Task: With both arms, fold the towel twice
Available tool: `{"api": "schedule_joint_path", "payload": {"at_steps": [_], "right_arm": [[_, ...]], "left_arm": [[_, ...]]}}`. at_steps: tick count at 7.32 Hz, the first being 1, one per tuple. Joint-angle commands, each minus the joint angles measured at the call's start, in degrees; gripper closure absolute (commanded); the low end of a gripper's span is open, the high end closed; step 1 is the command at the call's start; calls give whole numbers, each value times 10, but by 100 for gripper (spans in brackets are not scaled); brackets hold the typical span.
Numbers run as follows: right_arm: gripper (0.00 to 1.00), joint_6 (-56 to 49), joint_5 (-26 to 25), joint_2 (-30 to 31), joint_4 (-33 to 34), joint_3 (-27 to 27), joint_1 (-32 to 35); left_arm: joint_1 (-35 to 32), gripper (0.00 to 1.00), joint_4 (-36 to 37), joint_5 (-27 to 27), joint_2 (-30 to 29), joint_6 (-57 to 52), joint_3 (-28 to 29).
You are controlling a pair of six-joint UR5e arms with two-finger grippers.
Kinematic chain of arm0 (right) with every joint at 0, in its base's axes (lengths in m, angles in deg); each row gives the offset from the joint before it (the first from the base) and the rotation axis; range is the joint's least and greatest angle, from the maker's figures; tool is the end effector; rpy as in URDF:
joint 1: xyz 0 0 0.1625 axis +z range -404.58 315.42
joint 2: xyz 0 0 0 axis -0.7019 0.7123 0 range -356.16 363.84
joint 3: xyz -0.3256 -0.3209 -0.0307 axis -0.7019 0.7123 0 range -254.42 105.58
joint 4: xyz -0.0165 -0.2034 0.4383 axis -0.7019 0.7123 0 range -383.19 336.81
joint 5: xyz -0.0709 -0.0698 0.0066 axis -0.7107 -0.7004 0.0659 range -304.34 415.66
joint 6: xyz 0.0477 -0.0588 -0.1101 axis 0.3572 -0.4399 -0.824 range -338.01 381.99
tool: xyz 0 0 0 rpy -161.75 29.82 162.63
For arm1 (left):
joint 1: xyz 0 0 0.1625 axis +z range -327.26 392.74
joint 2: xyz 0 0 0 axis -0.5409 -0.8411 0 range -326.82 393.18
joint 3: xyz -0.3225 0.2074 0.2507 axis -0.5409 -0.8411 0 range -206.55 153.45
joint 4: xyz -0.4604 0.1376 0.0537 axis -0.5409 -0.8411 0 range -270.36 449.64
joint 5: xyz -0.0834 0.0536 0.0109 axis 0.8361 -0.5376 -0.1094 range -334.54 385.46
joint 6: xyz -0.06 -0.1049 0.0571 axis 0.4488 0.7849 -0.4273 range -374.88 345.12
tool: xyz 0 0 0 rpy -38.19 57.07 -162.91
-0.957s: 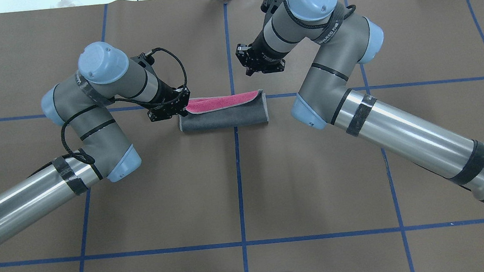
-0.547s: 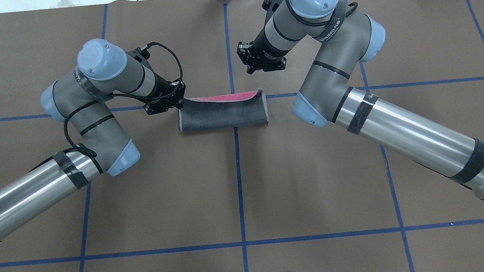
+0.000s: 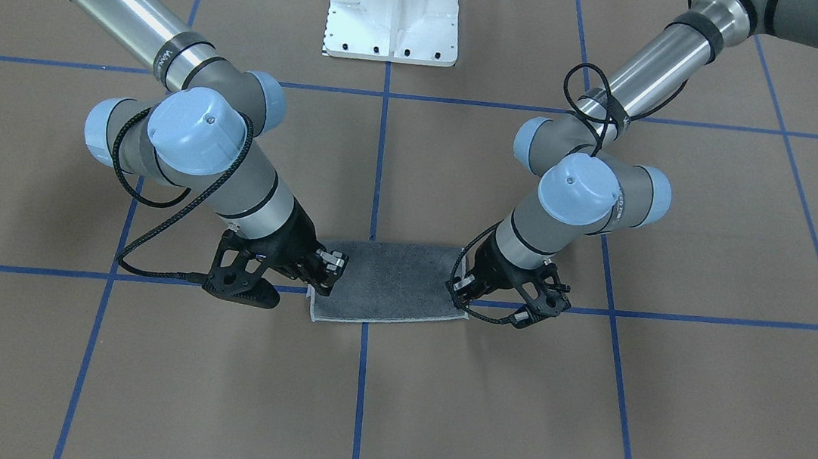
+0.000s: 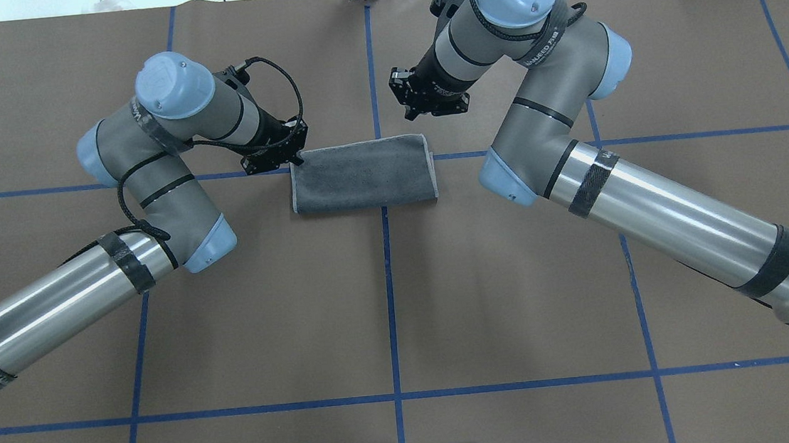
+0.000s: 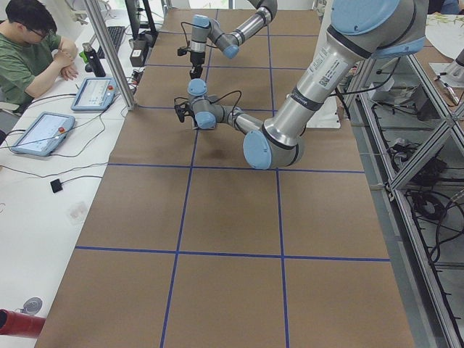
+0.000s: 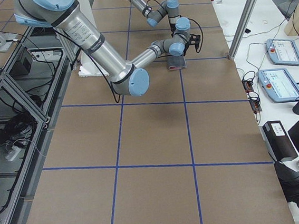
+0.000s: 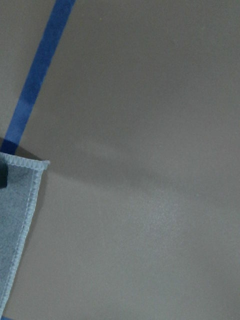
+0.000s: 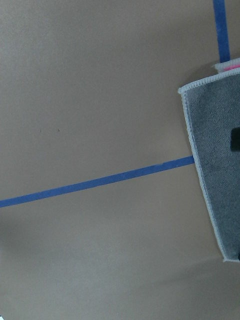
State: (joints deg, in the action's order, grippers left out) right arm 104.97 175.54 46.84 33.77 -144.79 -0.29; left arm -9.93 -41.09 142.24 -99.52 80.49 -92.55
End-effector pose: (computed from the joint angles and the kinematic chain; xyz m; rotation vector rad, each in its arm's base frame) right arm -0.5961 -0.6747 0.2318 0.0202 -1.1331 0.3053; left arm 0.6154 -0.6667 0.3249 -0.0773 1.1107 -0.5094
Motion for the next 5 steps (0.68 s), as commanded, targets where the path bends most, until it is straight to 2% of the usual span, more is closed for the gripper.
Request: {"api": "schedule_joint_path", "payload": {"at_steps": [1,2,3,4,5], "right_arm": [[100,0,0,14,-2,-16,0],[100,1,1,34,-3,-36,0],[53,2,4,42,-4,-42,0],[5,0,4,47,-4,-47,0],[1,0,4,61,0,-70,0]], "left_arm": [[-32,69,1,14,-12,-2,-3],[-39,21,0,27,-12,-5,-5],[-40,1,1,36,-8,-18,-19],[-40,0,6,63,-5,-13,-39],[-39,0,9,66,-5,-11,-54]]}}
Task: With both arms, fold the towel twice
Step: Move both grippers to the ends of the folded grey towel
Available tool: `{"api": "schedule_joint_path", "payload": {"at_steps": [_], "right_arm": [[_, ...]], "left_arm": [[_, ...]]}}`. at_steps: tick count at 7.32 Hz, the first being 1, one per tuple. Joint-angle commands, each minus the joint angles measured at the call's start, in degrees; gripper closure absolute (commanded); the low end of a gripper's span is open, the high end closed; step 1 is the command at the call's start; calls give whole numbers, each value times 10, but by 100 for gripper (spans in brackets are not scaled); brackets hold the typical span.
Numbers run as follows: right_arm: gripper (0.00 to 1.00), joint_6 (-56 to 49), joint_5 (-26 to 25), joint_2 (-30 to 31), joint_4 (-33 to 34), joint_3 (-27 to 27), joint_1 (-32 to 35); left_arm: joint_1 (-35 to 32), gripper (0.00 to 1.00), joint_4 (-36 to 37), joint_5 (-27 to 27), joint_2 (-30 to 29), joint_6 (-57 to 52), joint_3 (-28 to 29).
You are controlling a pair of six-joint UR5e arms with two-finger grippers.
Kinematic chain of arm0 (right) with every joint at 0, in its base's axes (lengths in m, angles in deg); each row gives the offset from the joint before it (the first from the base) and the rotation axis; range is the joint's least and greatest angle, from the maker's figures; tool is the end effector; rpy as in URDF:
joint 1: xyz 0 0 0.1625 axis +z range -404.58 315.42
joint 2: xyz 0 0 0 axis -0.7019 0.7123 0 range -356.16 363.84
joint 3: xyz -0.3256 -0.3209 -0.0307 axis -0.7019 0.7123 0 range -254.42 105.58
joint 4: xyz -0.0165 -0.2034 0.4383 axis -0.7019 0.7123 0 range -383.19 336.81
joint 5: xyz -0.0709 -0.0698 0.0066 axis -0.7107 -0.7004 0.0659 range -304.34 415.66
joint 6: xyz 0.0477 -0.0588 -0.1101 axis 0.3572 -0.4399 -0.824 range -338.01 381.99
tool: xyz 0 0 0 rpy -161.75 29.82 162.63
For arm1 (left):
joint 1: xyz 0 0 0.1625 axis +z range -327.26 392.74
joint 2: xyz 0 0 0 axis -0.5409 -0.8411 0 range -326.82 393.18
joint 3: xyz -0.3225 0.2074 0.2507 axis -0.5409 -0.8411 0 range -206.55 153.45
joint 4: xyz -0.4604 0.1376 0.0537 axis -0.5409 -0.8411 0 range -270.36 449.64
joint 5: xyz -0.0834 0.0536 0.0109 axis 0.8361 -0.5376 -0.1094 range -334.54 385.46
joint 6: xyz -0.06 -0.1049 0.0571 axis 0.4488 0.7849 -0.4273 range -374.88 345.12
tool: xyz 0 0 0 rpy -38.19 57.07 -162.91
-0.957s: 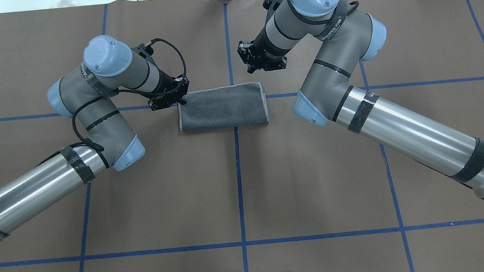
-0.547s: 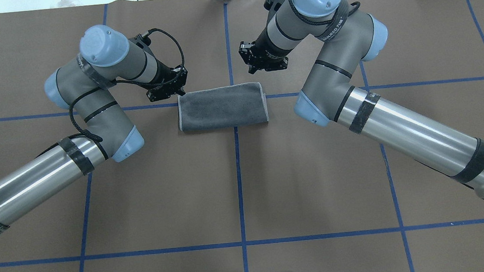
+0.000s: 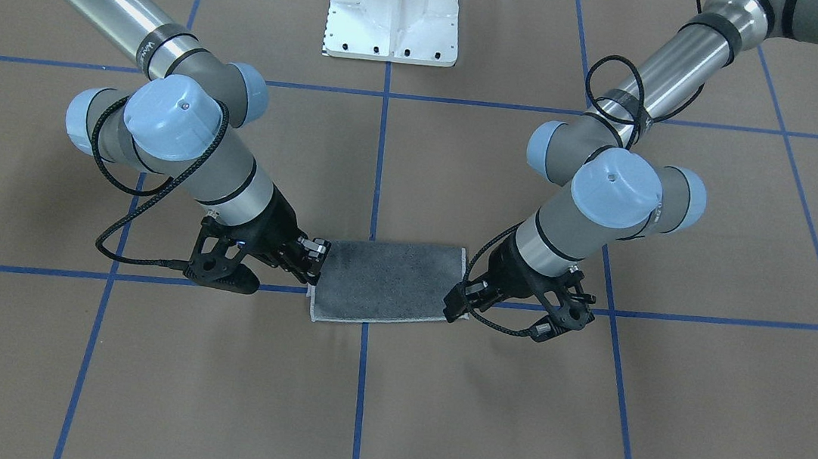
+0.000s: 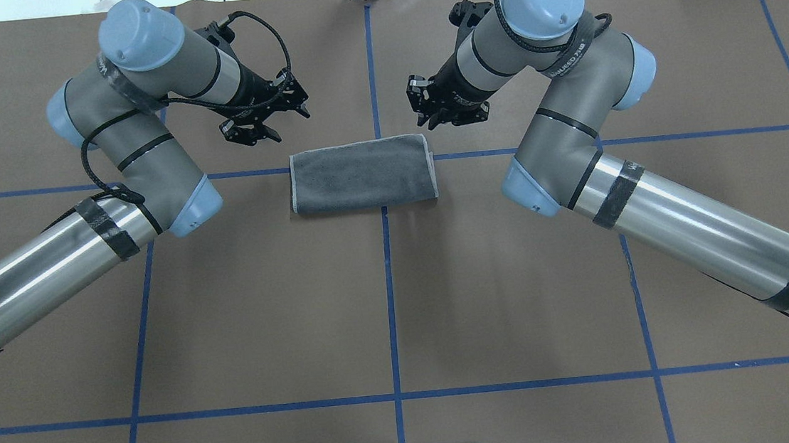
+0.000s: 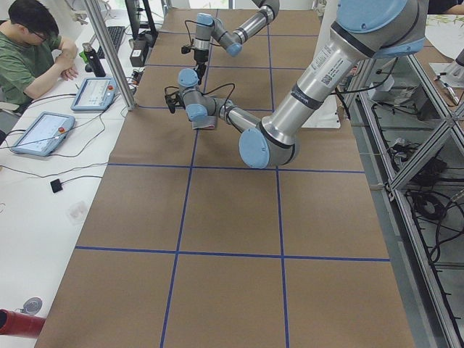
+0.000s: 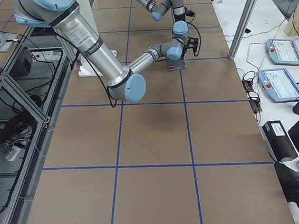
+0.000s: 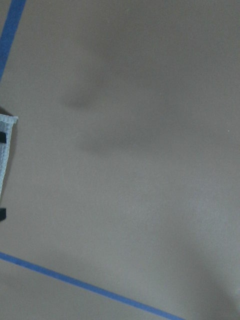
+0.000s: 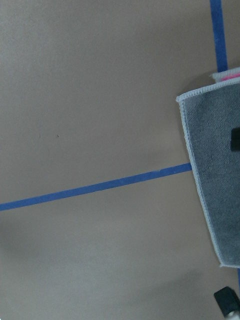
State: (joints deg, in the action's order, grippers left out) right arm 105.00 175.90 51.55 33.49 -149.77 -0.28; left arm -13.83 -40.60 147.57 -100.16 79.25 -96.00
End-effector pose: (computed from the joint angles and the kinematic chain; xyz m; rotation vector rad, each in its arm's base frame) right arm -0.5761 -0.6544 0.2547 0.0195 -1.1426 0.2988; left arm 0.5659 -0.6885 0.2780 -0.0812 1.1868 -0.4718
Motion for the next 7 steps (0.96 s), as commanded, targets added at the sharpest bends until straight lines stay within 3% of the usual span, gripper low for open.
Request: {"api": "schedule_joint_path", "payload": {"at_steps": [1,7], "right_arm": [[1,0,1,28,1,-32,0],[1,-27,3,45,0,-35,-19]], "left_arm": [[3,1,5,12,8,18,-26],[51,3,0,-7,33,163,-38]]}}
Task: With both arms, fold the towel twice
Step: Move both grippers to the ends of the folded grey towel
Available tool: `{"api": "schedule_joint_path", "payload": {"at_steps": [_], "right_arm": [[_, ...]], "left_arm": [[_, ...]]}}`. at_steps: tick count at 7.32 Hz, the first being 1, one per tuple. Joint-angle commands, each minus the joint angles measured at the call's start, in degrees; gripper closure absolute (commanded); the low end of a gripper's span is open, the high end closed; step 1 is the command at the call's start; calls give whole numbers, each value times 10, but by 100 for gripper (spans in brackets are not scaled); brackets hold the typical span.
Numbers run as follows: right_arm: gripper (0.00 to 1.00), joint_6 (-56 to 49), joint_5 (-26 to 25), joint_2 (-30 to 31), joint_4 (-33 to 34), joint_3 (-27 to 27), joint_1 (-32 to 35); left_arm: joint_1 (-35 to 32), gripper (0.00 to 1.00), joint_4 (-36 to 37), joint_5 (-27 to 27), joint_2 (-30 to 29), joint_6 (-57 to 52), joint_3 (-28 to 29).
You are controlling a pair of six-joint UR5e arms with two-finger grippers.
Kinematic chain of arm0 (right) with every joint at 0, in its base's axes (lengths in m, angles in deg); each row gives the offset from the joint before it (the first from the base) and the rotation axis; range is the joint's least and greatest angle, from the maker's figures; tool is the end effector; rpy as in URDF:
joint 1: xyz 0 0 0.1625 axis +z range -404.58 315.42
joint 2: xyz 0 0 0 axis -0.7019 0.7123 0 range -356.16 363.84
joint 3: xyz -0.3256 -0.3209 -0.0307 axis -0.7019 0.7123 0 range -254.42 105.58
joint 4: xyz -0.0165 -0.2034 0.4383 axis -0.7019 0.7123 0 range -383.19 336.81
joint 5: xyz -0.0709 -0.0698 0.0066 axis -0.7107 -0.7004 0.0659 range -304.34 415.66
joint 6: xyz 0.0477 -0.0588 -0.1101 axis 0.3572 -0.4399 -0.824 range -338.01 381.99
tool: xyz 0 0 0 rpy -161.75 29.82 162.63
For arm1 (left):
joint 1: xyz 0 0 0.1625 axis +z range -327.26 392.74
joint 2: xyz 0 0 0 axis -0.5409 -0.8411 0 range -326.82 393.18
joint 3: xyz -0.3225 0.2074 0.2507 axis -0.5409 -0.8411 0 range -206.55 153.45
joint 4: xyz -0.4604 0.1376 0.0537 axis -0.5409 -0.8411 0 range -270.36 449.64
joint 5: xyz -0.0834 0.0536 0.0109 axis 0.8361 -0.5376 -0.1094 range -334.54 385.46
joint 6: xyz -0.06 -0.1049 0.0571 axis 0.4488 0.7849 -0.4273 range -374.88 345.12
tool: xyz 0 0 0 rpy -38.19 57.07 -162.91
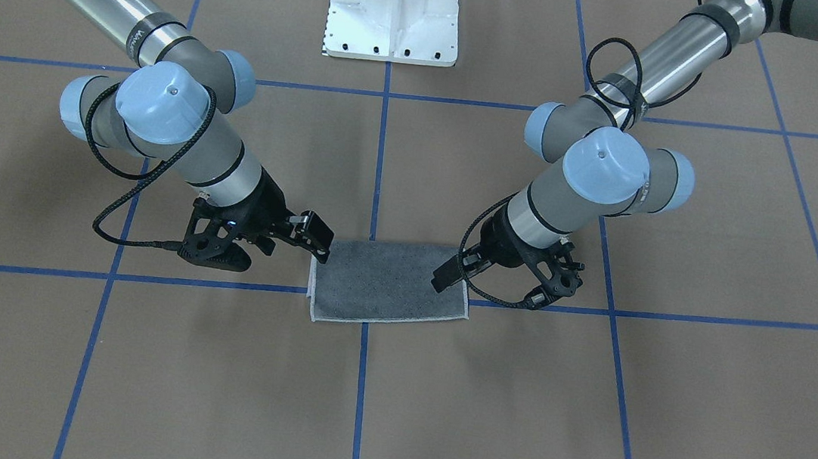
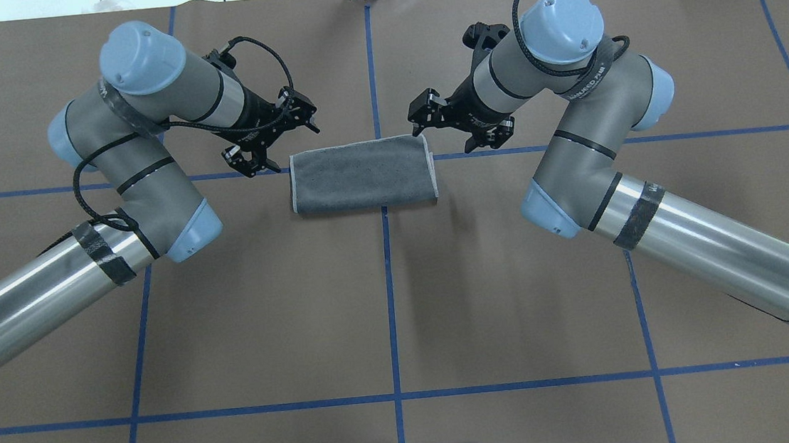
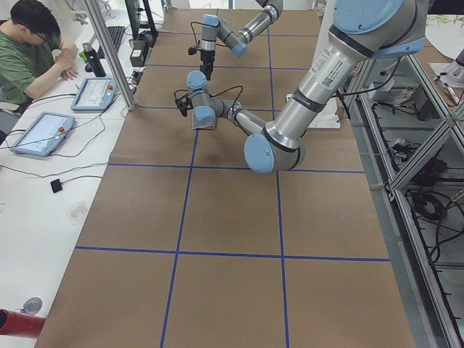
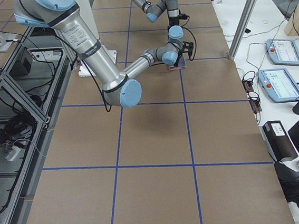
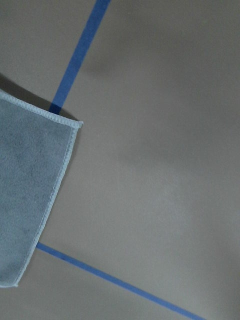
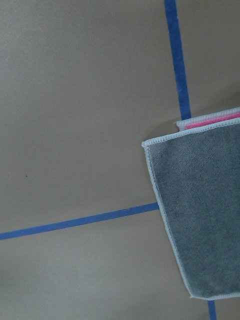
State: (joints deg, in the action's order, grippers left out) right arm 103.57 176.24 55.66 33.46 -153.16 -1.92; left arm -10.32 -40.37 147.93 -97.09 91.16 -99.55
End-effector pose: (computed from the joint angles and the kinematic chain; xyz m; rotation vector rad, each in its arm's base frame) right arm -0.5786 -0.6220 0.2827 0.0062 -1.1330 0.2523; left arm 0.5926 -0.6381 0.2900 -0.2454 1.1772 -0.5947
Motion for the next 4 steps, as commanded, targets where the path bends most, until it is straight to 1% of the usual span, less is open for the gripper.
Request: {"api": "schedule_joint_path", "payload": {"at_steps": [1,2,4], "right_arm": [[1,-13,0,6,0,-1,-3],[1,-17,1,9,-1,-1,-3],[1,-17,1,10,-1,-1,-3]], "left_arm": [[40,3,-2,-36,3,75,-15],[46,3,-2,-39,3,82,-23],[47,5,-2,-40,30,81,-31]]}}
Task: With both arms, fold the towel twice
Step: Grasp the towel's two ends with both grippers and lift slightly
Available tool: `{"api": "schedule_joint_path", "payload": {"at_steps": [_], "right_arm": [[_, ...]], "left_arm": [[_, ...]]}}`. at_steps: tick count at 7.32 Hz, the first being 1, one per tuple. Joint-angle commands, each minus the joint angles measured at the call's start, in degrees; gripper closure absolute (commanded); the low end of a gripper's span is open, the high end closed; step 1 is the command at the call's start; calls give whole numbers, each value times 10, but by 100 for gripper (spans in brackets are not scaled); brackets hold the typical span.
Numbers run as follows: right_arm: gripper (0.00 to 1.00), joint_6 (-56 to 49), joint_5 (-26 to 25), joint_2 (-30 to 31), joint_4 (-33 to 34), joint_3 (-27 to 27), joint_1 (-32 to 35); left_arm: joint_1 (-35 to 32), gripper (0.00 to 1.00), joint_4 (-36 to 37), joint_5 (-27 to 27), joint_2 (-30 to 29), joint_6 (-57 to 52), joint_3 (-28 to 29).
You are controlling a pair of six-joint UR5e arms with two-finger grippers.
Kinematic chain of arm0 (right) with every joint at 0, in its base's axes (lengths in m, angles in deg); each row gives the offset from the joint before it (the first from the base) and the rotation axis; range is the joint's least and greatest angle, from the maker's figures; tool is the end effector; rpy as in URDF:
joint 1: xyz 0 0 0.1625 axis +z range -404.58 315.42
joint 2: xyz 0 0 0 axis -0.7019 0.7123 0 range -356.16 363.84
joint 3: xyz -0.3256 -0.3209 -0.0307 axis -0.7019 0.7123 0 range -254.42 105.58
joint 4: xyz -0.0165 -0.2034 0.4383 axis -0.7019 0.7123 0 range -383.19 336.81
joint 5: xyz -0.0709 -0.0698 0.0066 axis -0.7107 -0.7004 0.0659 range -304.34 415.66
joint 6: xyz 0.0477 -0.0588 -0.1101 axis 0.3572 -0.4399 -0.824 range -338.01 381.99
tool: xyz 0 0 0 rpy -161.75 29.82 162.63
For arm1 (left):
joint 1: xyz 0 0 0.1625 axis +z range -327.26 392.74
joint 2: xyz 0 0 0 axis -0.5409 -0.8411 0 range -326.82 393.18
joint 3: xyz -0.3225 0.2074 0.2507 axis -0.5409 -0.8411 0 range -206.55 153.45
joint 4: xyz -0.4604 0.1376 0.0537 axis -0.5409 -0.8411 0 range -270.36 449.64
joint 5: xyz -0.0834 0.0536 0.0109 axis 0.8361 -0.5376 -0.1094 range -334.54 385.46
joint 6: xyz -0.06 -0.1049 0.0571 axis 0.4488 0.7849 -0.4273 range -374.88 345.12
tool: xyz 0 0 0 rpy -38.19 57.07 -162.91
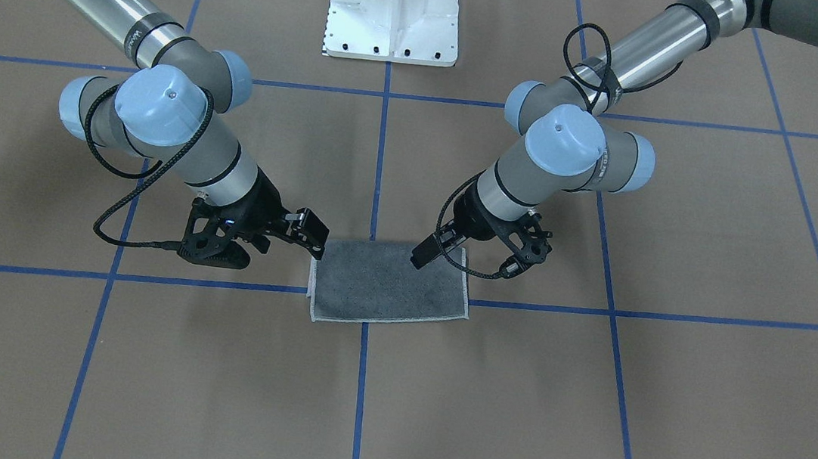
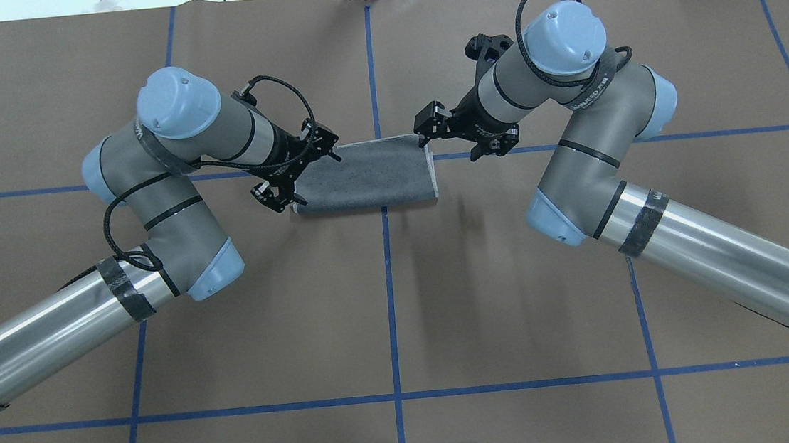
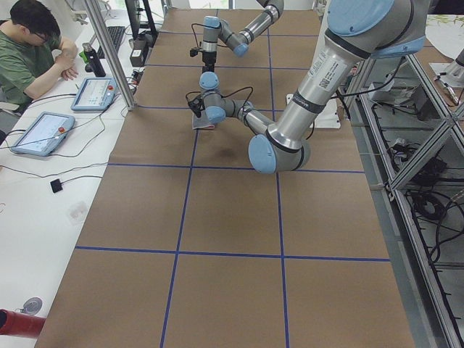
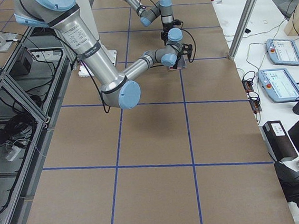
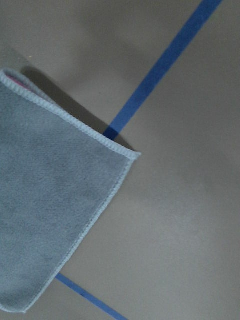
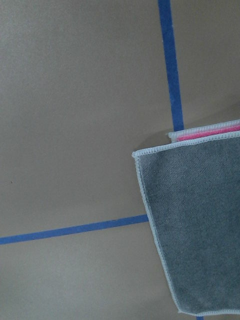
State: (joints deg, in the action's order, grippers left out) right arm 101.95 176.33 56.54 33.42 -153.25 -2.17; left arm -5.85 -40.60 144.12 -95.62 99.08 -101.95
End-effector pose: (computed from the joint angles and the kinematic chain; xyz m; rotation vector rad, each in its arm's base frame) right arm -0.5797 -0.6177 0.2947 0.0116 -1.1219 0.2270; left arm 0.6288 -0.5904 0.2896 -0.3078 1.1698 -0.6786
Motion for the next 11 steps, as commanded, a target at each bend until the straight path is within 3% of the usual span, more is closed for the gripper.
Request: {"api": "schedule_joint_path", "payload": {"at_steps": [1,5,7,9,11], "right_arm": [[1,-2,1,1,0,0,0],[1,-2,3,-1,-1,-1,3],[1,-6,3,-1,-1,-1,5],[1,-6,3,-1,-1,-1,5],[1,-6,3,0,-1,-1,6]], "left_arm": [[3,5,0,-2,29,2,-15],[25,6,-1,-27,35,2,-12],[26,16,-1,-27,36,2,-14],[25,36,-1,-26,36,0,-12],[22,43,-1,-26,36,-6,-12]]}}
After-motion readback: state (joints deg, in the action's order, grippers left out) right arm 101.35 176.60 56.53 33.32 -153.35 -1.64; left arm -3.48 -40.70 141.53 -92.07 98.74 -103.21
